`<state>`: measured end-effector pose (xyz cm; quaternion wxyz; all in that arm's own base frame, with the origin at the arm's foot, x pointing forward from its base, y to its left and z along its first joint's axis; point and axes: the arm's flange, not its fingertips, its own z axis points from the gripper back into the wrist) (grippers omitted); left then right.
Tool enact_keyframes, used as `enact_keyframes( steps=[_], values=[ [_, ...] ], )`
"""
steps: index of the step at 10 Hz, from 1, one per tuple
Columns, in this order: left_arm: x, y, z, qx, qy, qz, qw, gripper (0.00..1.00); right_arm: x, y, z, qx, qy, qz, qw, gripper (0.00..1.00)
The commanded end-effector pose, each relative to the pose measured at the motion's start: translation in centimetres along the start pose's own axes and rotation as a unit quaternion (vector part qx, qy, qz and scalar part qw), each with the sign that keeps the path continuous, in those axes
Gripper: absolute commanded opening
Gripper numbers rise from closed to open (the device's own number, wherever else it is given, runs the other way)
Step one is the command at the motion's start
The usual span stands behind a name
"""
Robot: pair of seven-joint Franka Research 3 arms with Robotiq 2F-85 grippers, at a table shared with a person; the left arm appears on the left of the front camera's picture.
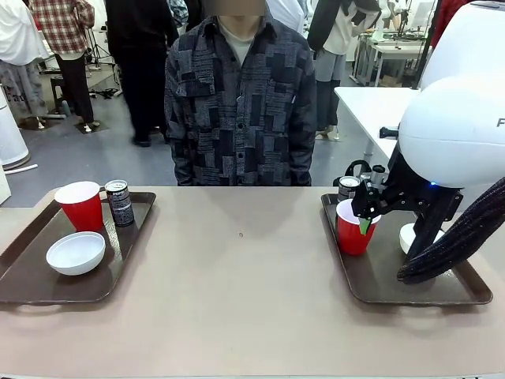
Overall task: Prepare tableware on both trays.
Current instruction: Pick up a Picnic Bowl from the table and place it on a Handle tray.
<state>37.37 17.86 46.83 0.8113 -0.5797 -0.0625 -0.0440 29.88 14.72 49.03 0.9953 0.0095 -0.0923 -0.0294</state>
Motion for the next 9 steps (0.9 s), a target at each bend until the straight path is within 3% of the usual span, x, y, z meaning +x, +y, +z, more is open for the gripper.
enact_keyframes(
  steps=[1, 7, 9],
  values=[
    [0.1, -0.4, 0.1, -0.006, -0.006, 0.005, 1.000, 0.82, 0.2, -0.3, -0.3, -0.002, 0.004, 0.006, 1.000, 1.00],
    [0.1, -0.4, 0.1, -0.006, -0.006, 0.005, 1.000, 0.82, 0.0, 0.0, 0.0, 0.000, 0.000, 0.000, 1.000, 1.00],
    [0.1, -0.4, 0.1, -0.006, -0.006, 0.005, 1.000, 0.82, 1.5, -7.2, 3.6, 0.108, 0.010, -0.070, 0.992, 1.00]
  ],
)
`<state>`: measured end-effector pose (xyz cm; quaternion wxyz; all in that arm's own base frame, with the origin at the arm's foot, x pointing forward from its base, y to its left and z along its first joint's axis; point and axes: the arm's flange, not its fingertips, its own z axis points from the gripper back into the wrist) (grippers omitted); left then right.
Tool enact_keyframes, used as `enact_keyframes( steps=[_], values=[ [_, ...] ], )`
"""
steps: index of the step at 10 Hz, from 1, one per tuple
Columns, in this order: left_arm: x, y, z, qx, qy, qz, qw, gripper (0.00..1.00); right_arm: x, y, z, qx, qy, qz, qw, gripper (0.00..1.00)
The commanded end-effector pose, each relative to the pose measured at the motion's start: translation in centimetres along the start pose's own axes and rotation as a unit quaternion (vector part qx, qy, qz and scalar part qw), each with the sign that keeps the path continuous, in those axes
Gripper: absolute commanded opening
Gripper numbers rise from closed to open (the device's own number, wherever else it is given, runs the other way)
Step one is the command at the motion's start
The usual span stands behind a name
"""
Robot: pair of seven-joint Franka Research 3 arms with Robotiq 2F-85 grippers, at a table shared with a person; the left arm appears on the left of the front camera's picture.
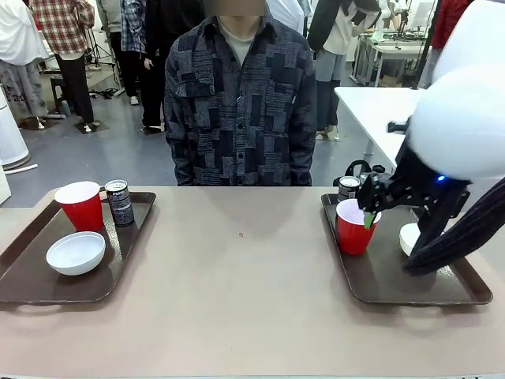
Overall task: Prepare tableware on both trays.
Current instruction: Pick up a Picnic Bowl from the table and place it on a Handle tray.
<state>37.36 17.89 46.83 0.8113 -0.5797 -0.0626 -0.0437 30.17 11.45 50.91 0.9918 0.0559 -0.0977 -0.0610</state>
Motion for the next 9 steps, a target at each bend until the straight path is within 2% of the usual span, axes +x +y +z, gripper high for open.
enact_keyframes(
  steps=[1, 4, 5, 7, 8, 9],
  values=[
    [0.1, -0.4, 0.1, -0.006, -0.006, 0.004, 1.000, 0.82, 2.8, -7.2, 3.6, 0.109, 0.033, -0.073, 0.991, 1.00],
    [0.1, -0.4, 0.1, -0.006, -0.006, 0.004, 1.000, 0.82, 8.1, -14.9, 6.0, 0.220, 0.090, -0.166, 0.957, 1.00],
    [0.1, -0.4, 0.1, -0.006, -0.006, 0.004, 1.000, 0.82, 9.1, -17.2, 6.0, 0.261, 0.111, -0.177, 0.942, 1.00],
    [0.1, -0.4, 0.1, -0.006, -0.006, 0.004, 1.000, 0.82, 10.3, -21.2, 5.9, 0.330, 0.166, -0.121, 0.921, 1.00],
    [0.1, -0.4, 0.1, -0.006, -0.006, 0.004, 1.000, 0.82, 10.2, -22.2, 5.8, 0.363, 0.168, -0.084, 0.913, 1.00],
    [0.1, -0.4, 0.1, -0.006, -0.006, 0.004, 1.000, 0.82, 9.6, -22.2, 5.9, 0.377, 0.160, -0.074, 0.909, 1.00]
  ],
)
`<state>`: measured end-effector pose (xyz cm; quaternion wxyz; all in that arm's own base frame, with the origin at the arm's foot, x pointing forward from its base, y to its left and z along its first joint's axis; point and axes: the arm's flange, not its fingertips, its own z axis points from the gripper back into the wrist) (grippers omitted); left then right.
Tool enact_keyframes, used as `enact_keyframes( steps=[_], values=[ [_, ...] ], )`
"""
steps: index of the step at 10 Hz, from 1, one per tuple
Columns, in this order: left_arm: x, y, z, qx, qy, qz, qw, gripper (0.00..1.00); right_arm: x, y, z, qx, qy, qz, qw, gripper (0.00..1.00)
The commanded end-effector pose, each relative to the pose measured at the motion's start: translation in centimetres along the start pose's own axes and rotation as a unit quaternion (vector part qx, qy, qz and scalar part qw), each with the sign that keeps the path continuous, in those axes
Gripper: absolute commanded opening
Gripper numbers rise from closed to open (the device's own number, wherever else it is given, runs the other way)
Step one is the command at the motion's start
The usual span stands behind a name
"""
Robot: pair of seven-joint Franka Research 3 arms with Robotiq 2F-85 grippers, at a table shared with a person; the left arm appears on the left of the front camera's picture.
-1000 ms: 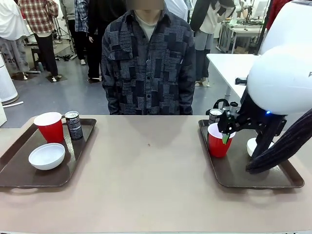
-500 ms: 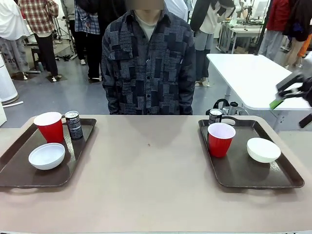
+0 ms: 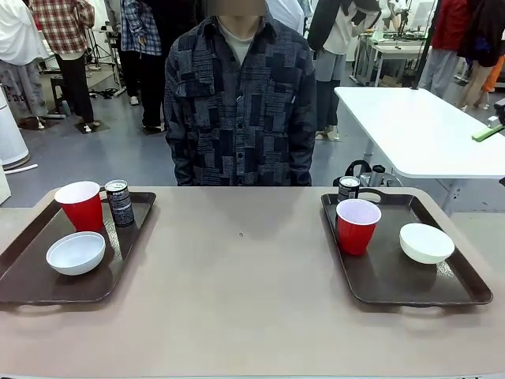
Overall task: Prepare tableware on both trays.
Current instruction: Pick up a Picnic Bowl from the table and place it on a Handle tray.
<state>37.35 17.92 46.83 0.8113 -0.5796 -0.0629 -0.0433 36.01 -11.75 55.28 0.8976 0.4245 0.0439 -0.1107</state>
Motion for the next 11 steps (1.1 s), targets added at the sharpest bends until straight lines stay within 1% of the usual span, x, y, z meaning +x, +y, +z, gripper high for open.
enact_keyframes(
  steps=[1, 2, 3, 4, 5, 6, 7, 8, 9, 11],
  values=[
    [0.1, -0.4, 0.1, -0.006, -0.005, 0.004, 1.000, 0.82, -1.2, 0.0, 0.3, -0.009, -0.037, 0.037, 0.999, 1.00],
    [0.1, -0.4, 0.1, -0.006, -0.005, 0.004, 1.000, 0.82, 0.0, 0.0, 0.0, 0.000, 0.000, 0.000, 1.000, 1.00],
    [0.1, -0.4, 0.1, -0.006, -0.005, 0.004, 1.000, 0.82, 0.0, 0.0, 0.0, 0.000, 0.000, 0.000, 1.000, 1.00],
    [0.1, -0.4, 0.1, -0.006, -0.005, 0.004, 1.000, 0.82, -0.4, -0.2, 0.6, -0.002, -0.006, 0.019, 1.000, 1.00],
    [0.1, -0.4, 0.1, -0.006, -0.005, 0.004, 1.000, 0.82, -0.1, -1.5, 0.7, 0.063, 0.031, 0.057, 0.996, 1.00],
    [0.1, -0.4, 0.1, -0.006, -0.005, 0.004, 1.000, 0.82, 1.4, -3.4, 0.5, 0.104, 0.041, 0.056, 0.992, 1.00],
    [0.1, -0.4, 0.1, -0.006, -0.005, 0.004, 1.000, 0.82, 3.2, -5.6, 0.4, 0.134, 0.048, 0.042, 0.989, 1.00],
    [0.1, -0.4, 0.1, -0.006, -0.005, 0.004, 1.000, 0.82, 5.0, -7.9, 0.4, 0.169, 0.066, 0.036, 0.983, 1.00],
    [0.1, -0.4, 0.1, -0.006, -0.005, 0.004, 1.000, 0.82, 6.2, -9.5, 0.1, 0.188, 0.069, 0.038, 0.979, 1.00],
    [0.1, -0.4, 0.1, -0.006, -0.005, 0.004, 1.000, 0.82, 8.2, -10.8, -0.9, 0.195, 0.056, 0.023, 0.979, 1.00]
  ],
)
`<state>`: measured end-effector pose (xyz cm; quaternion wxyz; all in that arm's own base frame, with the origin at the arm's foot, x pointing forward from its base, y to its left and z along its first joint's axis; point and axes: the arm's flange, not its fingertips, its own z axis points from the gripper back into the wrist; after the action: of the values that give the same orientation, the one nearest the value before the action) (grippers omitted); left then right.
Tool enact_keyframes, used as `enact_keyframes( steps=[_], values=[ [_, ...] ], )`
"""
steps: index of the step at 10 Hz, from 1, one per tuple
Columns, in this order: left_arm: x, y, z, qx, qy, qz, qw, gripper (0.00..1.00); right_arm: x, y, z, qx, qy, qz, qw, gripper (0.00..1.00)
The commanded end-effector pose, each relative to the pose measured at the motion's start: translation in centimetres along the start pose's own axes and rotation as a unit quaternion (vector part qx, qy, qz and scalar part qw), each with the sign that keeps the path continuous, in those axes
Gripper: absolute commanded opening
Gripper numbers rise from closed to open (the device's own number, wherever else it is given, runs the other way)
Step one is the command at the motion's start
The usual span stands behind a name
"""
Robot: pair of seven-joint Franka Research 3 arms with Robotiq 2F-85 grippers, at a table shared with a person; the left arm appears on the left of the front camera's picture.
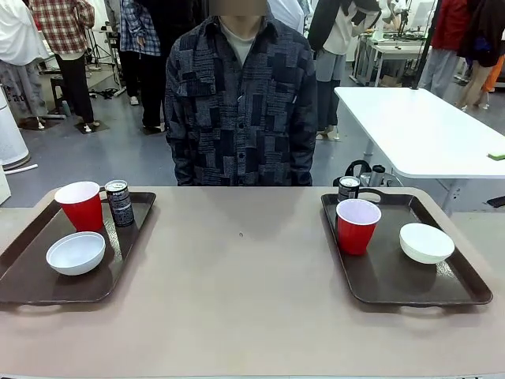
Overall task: Prepare tableware on both trays.
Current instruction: Pick up a Picnic Bowl from the table and place it on a Handle tray.
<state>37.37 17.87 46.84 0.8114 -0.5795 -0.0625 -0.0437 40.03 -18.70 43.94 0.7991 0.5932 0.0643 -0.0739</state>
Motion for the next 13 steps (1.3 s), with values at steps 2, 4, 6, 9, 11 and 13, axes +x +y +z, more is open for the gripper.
enact_keyframes(
  steps=[2, 4, 6, 9, 11, 13],
  values=[
    [0.1, -0.4, 0.1, -0.006, -0.006, 0.004, 1.000, 0.82, 1.6, 1.8, 0.2, 0.008, -0.093, -0.051, 0.994, 1.00],
    [0.1, -0.4, 0.1, -0.006, -0.006, 0.004, 1.000, 0.82, 1.1, -0.4, 0.2, 0.005, -0.008, -0.006, 1.000, 1.00],
    [0.1, -0.4, 0.1, -0.006, -0.006, 0.004, 1.000, 0.82, 1.1, -0.4, 0.2, 0.005, -0.008, -0.006, 1.000, 1.00],
    [0.1, -0.4, 0.1, -0.006, -0.006, 0.004, 1.000, 0.82, 1.1, -0.4, 0.2, 0.005, -0.008, -0.006, 1.000, 1.00],
    [0.1, -0.4, 0.1, -0.006, -0.006, 0.004, 1.000, 0.82, 1.1, -0.4, 0.2, 0.005, -0.008, -0.006, 1.000, 1.00],
    [0.1, -0.4, 0.1, -0.006, -0.006, 0.004, 1.000, 0.82, 1.1, -0.4, 0.2, 0.005, -0.008, -0.006, 1.000, 1.00]
  ],
)
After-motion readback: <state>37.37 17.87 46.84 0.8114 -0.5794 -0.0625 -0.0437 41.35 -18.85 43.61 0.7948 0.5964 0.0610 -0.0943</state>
